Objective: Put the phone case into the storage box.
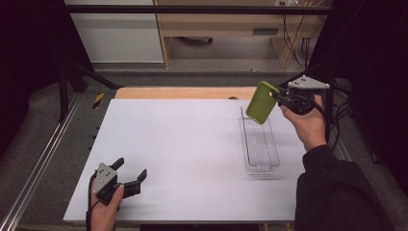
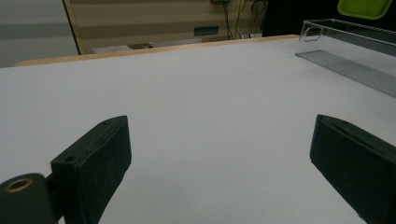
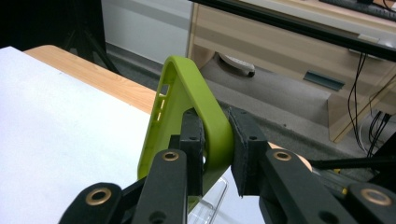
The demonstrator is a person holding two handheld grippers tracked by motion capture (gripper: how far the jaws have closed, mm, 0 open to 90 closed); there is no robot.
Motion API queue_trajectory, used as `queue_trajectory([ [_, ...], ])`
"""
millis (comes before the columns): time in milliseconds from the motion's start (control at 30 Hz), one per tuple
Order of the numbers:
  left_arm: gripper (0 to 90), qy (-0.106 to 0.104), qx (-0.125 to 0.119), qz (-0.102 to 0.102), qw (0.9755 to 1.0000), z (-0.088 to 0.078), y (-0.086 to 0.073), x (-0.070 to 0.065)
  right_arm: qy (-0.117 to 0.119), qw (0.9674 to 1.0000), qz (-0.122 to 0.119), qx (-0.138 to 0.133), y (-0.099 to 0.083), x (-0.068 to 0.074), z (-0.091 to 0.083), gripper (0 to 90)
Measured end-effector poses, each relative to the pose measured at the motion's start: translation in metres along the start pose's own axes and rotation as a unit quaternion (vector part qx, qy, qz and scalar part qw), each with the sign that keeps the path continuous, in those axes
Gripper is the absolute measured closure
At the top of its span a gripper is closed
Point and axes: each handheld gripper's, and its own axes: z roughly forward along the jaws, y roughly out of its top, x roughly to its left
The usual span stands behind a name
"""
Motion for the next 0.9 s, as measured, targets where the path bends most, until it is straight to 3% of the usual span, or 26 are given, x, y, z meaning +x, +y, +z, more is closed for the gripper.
queue_trajectory([
  [467, 5.0, 0.002, -0.003, -0.006, 1.0000, -0.002, 0.000, 0.003, 0.005, 0.9995, -0.027, 0.016, -0.003, 0.013, 0.022, 76.6],
  [900, 4.9, 0.001, 0.001, -0.002, 1.0000, 0.000, 0.000, 0.001, -0.005, 0.9994, -0.021, 0.027, -0.009, 0.004, 0.029, 76.6],
])
